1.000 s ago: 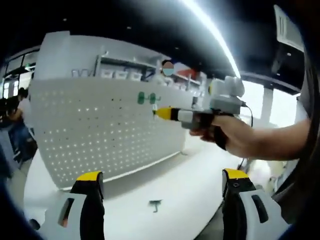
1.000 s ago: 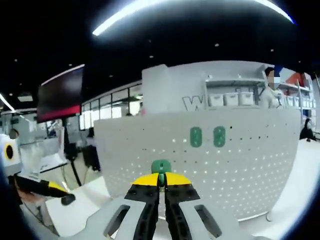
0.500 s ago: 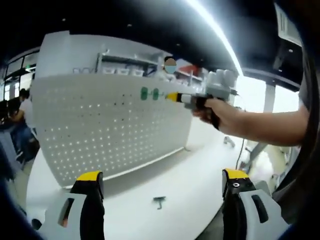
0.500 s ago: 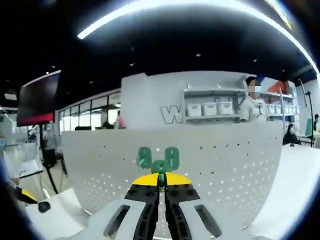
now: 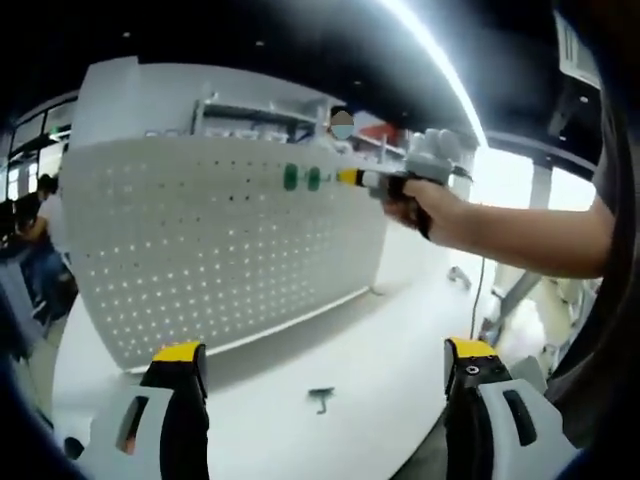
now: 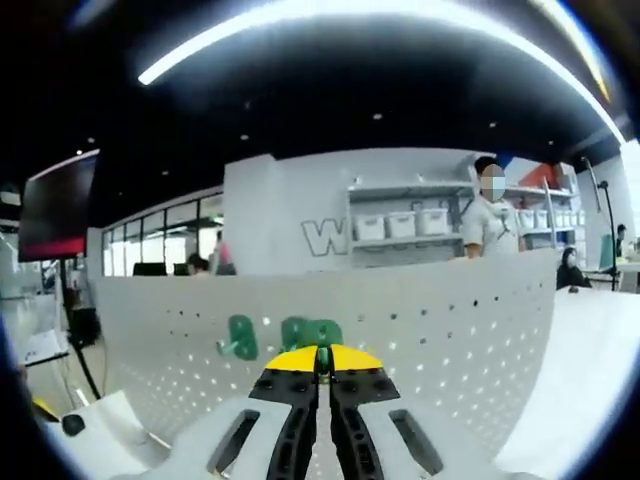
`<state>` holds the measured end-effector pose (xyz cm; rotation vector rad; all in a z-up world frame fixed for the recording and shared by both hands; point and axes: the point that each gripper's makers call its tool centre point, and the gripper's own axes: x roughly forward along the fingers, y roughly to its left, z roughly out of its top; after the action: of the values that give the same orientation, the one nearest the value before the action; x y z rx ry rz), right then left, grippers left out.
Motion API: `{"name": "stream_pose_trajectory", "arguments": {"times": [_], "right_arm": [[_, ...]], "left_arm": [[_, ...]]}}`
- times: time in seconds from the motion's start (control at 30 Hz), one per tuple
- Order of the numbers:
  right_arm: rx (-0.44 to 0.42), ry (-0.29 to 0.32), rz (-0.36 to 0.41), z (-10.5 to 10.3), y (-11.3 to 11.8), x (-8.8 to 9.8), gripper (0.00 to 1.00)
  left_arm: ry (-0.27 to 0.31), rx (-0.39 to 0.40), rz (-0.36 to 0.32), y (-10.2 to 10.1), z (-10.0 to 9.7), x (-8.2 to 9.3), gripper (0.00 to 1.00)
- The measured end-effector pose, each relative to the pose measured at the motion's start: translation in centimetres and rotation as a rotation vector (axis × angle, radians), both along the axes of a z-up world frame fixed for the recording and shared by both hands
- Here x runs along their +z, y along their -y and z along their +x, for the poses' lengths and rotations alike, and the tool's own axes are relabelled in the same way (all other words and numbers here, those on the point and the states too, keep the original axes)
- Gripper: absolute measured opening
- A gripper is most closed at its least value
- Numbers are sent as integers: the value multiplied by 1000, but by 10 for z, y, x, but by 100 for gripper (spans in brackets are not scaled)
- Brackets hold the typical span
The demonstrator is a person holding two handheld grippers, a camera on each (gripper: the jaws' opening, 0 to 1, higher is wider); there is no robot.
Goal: Insert the hook assembly into the mounting plate slot until the hook locks in place.
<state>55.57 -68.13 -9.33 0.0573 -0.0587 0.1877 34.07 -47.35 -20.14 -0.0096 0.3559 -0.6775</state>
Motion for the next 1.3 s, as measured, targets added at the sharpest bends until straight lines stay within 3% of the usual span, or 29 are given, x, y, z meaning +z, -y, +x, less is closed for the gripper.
{"name": "stream_pose_trajectory", "arguments": {"times": [0.53, 0.67, 0.73, 0.83, 1.3], "right_arm": [[-34, 53, -6, 15, 14, 13, 0], [-26, 53, -3, 18, 14, 11, 0], [-10, 54, 37, 18, 13, 10, 0], [-19, 66, -3, 20, 14, 9, 0], [-33, 62, -14, 25, 19, -7, 0]], "left_arm": [[-8, 16, 0, -2, 2, -2, 100], [-14, 23, -2, -3, 3, -3, 100], [-16, 24, -4, -5, 4, -3, 99], [-25, 31, -27, -6, 4, -2, 99], [-31, 47, -17, -9, 6, -6, 99]]}}
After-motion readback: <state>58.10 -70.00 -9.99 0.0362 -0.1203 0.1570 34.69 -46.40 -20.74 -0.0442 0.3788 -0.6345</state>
